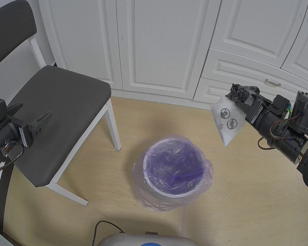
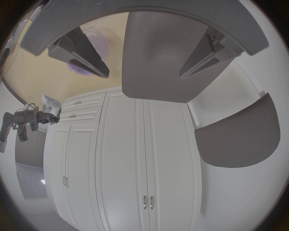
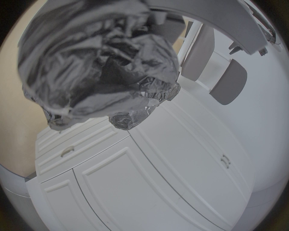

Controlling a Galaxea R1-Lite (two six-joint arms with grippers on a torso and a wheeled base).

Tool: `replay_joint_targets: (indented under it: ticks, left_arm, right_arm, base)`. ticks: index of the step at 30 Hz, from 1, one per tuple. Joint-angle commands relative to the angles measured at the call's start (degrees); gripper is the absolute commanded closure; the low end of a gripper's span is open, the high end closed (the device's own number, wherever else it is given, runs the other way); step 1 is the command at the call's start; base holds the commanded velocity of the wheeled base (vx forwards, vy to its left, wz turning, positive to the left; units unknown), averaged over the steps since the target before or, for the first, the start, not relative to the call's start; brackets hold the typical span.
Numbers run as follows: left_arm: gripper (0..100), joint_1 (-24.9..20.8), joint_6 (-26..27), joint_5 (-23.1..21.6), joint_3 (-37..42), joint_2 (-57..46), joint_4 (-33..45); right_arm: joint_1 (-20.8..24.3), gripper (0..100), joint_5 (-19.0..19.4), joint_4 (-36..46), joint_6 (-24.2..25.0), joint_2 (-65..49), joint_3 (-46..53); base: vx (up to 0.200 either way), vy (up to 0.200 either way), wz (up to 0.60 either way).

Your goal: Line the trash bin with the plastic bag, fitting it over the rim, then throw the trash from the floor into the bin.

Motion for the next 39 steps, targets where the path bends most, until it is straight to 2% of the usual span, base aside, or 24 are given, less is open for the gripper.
replay_joint_targets:
  ticks: [1, 2, 5, 8, 13, 21, 28, 33, 39]
  left_arm:
    - [0, -0.06, -0.01, 0.01, 0.01, -0.14, -0.02]
    - [0, -0.06, -0.01, 0.01, 0.01, -0.14, -0.02]
    - [0, -0.06, -0.01, 0.01, -0.08, -0.14, -0.02]
    - [0, -0.06, -0.01, 0.01, -0.08, -0.14, -0.02]
    - [0, -0.06, -0.01, 0.01, -0.17, -0.31, -0.02]
    - [0, -0.15, -0.01, 0.01, -0.43, -0.14, -0.02]
    - [0, -0.15, -0.01, -0.08, -1.14, 0.21, -0.02]
    - [0, -0.15, -0.09, -0.16, -1.49, 0.57, -0.02]
    - [0, -0.06, -0.09, -0.16, -1.49, 0.39, -0.02]
  right_arm:
    - [6.53, 100, -5.2, -0.16, -1.67, -1.97, 1.06]
    - [8.11, 100, -8.19, -0.16, -2.28, -1.53, 0.8]
    - [11.54, 100, -13.37, -0.51, -3.6, 0.31, 0.53]
    - [13.47, 100, -15.13, -1.3, -4.13, 1.54, 0.53]
    - [16.72, 100, -17.5, -8.16, -4.74, 6.55, 0.53]
    - [19.27, 100, -18.12, -18.97, -7.82, 14.02, 0.62]
    - [19.8, 100, -17.86, -20.64, -7.82, 19.56, -1.58]
    - [19.8, 100, -17.24, -20.55, -6.76, 22.99, -3.07]
    - [19.89, 100, -16.63, -19.85, -1.32, 27.03, -6.15]
  base:
    - [0.0, 0.0, 0.0]
    - [0.0, 0.0, 0.0]
    - [0.0, 0.0, 0.0]
    - [0.0, 0.0, 0.0]
    - [0.0, 0.0, 0.0]
    - [0.0, 0.0, 0.0]
    - [0.0, 0.0, 0.0]
    - [0.0, 0.0, 0.0]
    - [0.0, 0.0, 0.0]
